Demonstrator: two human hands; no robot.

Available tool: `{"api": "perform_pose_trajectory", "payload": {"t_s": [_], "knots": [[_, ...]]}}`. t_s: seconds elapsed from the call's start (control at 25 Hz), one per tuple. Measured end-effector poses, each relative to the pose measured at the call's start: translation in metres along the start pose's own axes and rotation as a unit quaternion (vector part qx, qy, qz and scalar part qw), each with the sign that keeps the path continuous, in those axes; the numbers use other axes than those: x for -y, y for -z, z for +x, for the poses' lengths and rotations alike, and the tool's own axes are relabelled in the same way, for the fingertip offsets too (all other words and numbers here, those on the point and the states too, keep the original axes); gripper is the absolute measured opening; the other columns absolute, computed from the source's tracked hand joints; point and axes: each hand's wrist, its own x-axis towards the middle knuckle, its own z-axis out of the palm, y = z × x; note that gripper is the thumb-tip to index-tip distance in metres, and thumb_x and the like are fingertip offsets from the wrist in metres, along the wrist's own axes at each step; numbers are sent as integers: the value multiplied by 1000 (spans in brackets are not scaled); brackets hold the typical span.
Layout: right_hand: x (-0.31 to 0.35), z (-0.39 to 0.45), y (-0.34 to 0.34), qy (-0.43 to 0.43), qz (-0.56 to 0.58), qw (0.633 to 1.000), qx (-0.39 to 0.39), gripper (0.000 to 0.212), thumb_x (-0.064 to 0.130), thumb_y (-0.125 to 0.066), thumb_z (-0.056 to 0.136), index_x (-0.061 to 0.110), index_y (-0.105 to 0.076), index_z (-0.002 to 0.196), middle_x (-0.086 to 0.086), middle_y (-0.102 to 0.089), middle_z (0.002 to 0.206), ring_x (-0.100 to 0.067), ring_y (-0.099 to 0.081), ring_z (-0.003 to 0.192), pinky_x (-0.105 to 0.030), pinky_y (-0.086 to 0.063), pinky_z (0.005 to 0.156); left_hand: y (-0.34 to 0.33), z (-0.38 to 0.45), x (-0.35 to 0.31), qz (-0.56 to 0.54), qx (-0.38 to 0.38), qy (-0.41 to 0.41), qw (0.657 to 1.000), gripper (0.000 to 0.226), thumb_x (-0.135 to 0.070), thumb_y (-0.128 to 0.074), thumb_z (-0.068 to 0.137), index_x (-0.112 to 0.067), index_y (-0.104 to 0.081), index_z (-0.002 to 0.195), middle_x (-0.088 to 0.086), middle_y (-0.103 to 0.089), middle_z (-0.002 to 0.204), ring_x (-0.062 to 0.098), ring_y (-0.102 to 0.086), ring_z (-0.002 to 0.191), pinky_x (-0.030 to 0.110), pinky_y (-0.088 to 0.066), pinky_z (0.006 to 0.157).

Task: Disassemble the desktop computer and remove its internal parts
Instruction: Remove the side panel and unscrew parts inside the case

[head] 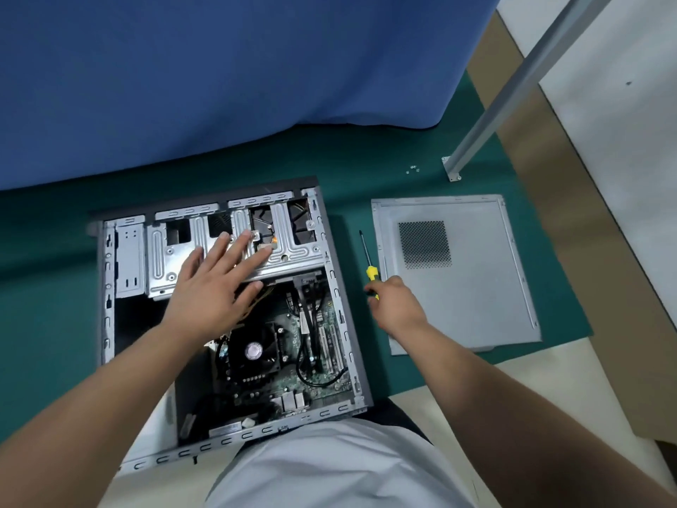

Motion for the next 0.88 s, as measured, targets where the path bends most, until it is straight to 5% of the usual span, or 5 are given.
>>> {"api": "perform_pose_trajectory", "payload": {"t_s": [0.12,0.36,0.6,0.76,0.88], "knots": [[7,2,-12,-15,-64,998,10,46,17,-49,101,25,-51,146,-13,-42,136,-34,-53,119,-43,-54,95,-4,-2,4,28,-1,2,1000,55,-65,-7,103,-59,7,156,-18,10,170,15,11,158,45,4,127],[9,0,-19,-21,-153,988,-8,50,22,-52,97,31,-49,146,-11,-44,133,-33,-49,117,-40,-47,90,-14,0,7,47,-36,-1,998,58,-56,-23,107,-57,4,158,-15,2,171,17,4,159,44,2,125],[8,-8,16,-12,79,996,-33,41,33,-59,99,28,-60,140,-6,-45,140,-27,-47,129,-36,-40,112,-20,1,8,53,-73,-9,996,56,-63,-14,105,-56,1,158,-15,0,171,17,-1,159,41,4,124],[45,-43,28,130,149,957,-211,24,39,-52,102,23,-67,113,7,-56,116,-13,-55,110,-34,-50,98,-23,2,8,54,-92,-11,994,57,-63,-18,105,-55,-2,159,-14,-4,171,20,-7,159,44,1,124],[83,-68,17,247,-14,942,-225,25,43,-53,99,23,-70,101,5,-54,131,-15,-45,127,-39,-45,104,-24,1,8,52,-102,-16,993,55,-60,-23,107,-52,-8,160,-12,-8,171,22,-12,159,48,-7,124]]}}
